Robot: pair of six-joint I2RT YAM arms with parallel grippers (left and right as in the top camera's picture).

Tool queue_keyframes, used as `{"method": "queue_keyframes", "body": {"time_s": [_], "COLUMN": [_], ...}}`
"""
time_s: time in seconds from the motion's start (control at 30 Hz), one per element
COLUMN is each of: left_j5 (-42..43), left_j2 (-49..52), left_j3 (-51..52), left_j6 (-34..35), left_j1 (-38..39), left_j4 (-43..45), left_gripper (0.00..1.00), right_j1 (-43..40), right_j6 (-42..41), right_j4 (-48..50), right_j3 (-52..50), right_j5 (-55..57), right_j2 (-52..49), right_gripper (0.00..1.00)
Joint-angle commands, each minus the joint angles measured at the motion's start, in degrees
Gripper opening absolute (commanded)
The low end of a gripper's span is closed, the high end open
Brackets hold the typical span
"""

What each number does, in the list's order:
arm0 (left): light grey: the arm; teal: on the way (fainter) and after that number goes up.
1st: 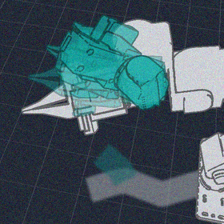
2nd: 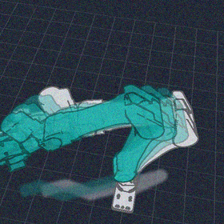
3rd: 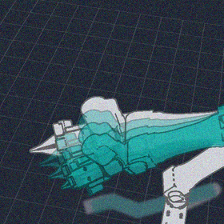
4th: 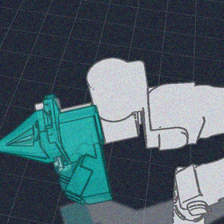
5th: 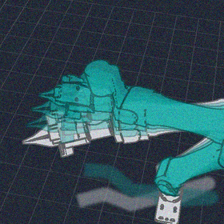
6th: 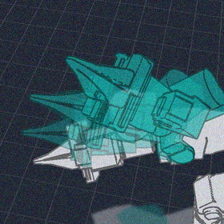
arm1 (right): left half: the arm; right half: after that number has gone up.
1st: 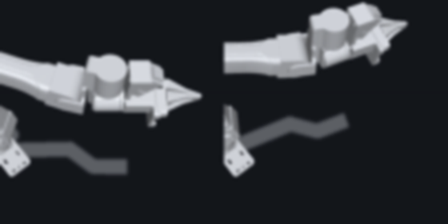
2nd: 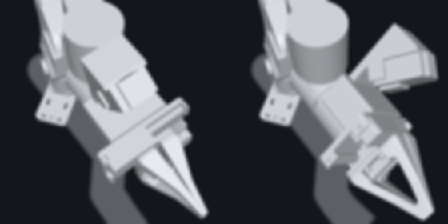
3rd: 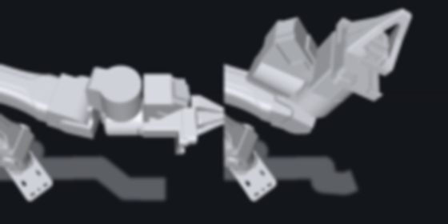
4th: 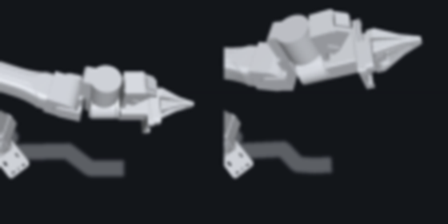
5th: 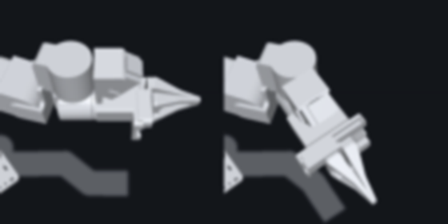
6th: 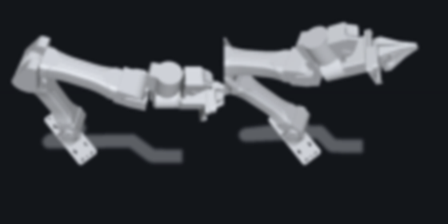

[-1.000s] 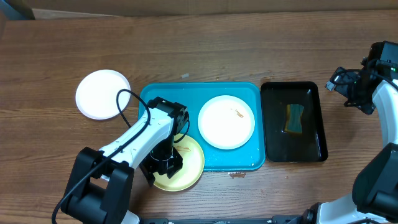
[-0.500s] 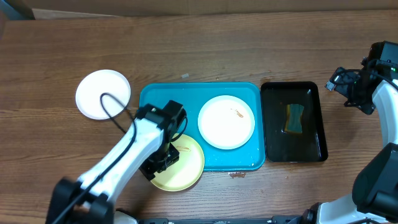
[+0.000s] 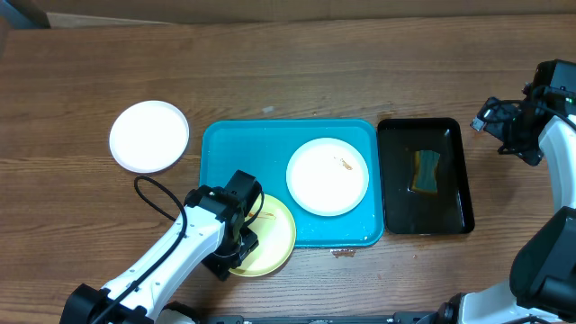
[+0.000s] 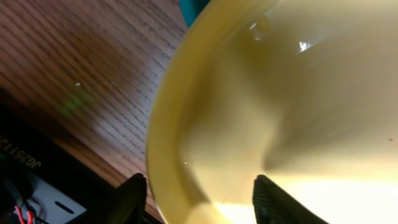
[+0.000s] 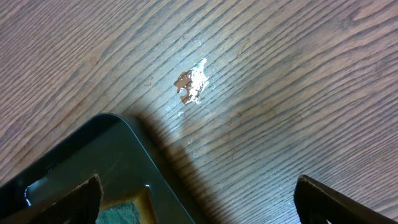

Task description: Clean dirty plates on tray and stack at the side

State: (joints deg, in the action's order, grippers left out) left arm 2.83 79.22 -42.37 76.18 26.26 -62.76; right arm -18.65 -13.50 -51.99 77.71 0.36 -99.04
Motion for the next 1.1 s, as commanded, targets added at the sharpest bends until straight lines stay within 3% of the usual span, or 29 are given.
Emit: {"method": "queue_keyframes", "body": {"time_s": [0.0, 0.2, 0.47, 0.7, 1.07], "left_j5": [0.15, -0.26, -1.27, -2.05, -3.85], "left_j2": [-0.59, -0.61, -0.61, -0.59, -0.59], "left_j3": [0.33, 0.33, 0.33, 0.33, 0.33], "left_j6": [1.2, 1.18, 1.16, -1.44, -6.23], "left_j1": [0.28, 0.28, -0.83, -6.1, -11.52], "left_j4": [0.31, 0.02, -0.28, -0.42, 0.59], "left_gripper": [0.5, 0.37, 0.34, 0.17, 0.22], "right_j1": [0.15, 0.15, 0.15, 0.15, 0.15], "right_j6": [-0.26, -0.26, -0.26, -0.26, -0.26], "right_j4": [0.28, 0.28, 0.28, 0.28, 0.28], "right_j3": [0.09, 0.09, 0.09, 0.09, 0.09], "right_j5": [0.0, 0.0, 0.0, 0.0, 0.0], "right_j2": [0.98, 0.98, 0.98, 0.98, 0.98], "right_gripper": [1.0, 1.0, 1.0, 1.0, 1.0]}}
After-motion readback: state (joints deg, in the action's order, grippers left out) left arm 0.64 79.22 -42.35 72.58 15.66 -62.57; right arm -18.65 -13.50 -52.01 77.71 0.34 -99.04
